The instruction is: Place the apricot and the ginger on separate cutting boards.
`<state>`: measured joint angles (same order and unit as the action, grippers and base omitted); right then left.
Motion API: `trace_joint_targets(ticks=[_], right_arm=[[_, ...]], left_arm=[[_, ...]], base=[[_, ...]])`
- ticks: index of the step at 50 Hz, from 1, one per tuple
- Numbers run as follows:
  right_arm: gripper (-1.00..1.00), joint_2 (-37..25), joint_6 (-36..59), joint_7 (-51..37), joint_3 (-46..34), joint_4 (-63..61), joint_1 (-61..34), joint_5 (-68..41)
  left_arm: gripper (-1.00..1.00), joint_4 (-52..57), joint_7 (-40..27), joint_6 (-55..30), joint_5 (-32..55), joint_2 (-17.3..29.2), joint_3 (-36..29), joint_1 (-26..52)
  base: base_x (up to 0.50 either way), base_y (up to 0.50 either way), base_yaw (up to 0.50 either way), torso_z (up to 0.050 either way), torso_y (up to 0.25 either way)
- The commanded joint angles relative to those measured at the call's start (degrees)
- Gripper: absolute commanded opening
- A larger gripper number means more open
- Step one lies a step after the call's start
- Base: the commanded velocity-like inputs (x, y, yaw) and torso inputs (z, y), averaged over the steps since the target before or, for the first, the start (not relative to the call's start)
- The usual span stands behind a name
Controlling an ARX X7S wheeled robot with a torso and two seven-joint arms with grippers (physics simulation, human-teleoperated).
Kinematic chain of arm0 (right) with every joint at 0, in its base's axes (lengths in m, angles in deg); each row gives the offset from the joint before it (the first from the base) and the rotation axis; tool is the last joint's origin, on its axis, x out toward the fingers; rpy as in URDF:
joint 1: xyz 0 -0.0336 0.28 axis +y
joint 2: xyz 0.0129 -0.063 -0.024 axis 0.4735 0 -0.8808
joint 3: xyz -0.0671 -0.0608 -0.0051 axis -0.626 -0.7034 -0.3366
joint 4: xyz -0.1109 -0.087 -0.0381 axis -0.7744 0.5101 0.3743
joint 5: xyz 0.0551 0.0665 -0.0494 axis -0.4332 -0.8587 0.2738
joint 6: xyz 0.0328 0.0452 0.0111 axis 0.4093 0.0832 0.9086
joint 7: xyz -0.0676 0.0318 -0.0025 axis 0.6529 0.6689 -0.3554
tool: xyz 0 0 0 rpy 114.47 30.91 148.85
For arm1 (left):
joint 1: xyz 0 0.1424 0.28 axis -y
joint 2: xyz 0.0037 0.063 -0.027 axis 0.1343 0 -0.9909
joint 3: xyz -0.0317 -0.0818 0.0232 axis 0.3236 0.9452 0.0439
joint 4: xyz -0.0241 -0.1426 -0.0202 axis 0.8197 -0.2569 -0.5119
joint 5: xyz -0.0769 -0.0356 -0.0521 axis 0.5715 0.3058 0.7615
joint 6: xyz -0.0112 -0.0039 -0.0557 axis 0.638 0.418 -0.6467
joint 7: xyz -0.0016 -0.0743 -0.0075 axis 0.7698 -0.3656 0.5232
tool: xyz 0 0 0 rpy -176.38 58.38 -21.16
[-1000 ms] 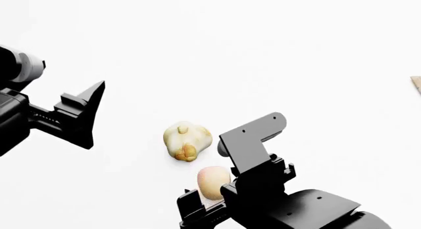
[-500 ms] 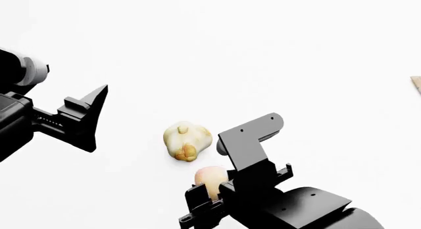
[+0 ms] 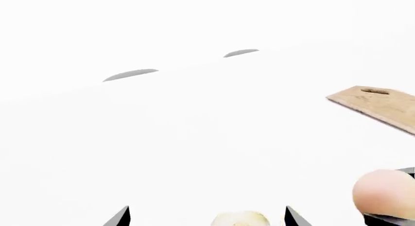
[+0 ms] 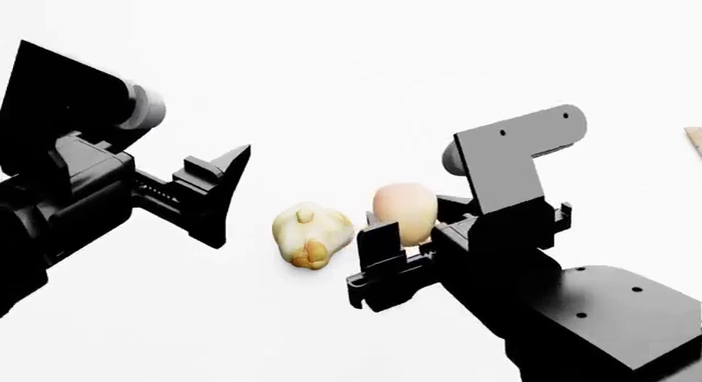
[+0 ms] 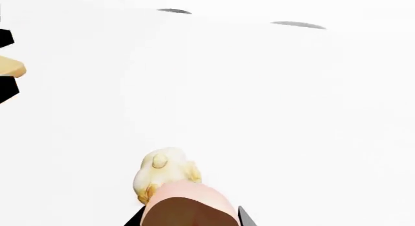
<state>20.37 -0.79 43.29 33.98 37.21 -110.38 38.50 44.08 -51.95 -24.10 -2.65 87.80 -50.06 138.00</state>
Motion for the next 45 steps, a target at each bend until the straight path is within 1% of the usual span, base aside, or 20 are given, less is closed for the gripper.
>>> trace_joint_targets(ticks=[1, 7, 10, 14, 23, 30, 36, 45], right_arm=[[-1.00, -5.42, 5.98, -4.45, 11.90, -5.27, -3.73, -4.87], [-1.00, -9.14, 8.71, -5.81, 16.53, -6.81, -4.15, -6.81], [-1.00, -9.64, 8.61, -5.90, 17.18, -7.43, -2.76, -7.20], [-1.00, -9.94, 7.66, -5.60, 17.50, -7.75, -0.58, -7.27], [-1.00, -10.63, 7.74, -5.73, 18.31, -8.16, 0.10, -8.32], [-1.00, -10.26, 7.32, -5.81, 18.01, -8.13, 0.54, -8.68], [-1.00, -10.46, 6.07, -5.33, 17.78, -7.77, 1.63, -8.45], [-1.00, -10.68, 5.21, -5.06, 18.07, -7.73, 2.79, -8.99]], left_arm=[[1.00, -11.31, 4.39, 6.54, -3.26, -3.21, -6.67, 2.58], [1.00, -19.19, 7.53, 9.51, -5.20, -4.13, -9.96, 4.47], [1.00, -20.15, 8.53, 8.90, -4.69, -4.49, -10.77, 4.62], [1.00, -21.35, 10.55, 7.94, -4.61, -4.91, -13.75, 4.98], [1.00, -24.65, 11.19, 7.38, -4.04, -6.02, -14.13, 5.83], [1.00, -31.44, 12.96, 10.55, -5.58, -8.35, -16.05, 7.90], [1.00, -35.95, 14.41, 11.70, -6.26, -9.37, -17.47, 9.40], [1.00, -48.62, 15.06, 17.53, -9.95, -12.32, -19.94, 12.76]], base=[[0.00, 0.00, 0.00, 0.000, 0.000], [0.00, 0.00, 0.00, 0.000, 0.000], [0.00, 0.00, 0.00, 0.000, 0.000], [0.00, 0.00, 0.00, 0.000, 0.000], [0.00, 0.00, 0.00, 0.000, 0.000], [0.00, 0.00, 0.00, 0.000, 0.000], [0.00, 0.00, 0.00, 0.000, 0.000], [0.00, 0.00, 0.00, 0.000, 0.000]])
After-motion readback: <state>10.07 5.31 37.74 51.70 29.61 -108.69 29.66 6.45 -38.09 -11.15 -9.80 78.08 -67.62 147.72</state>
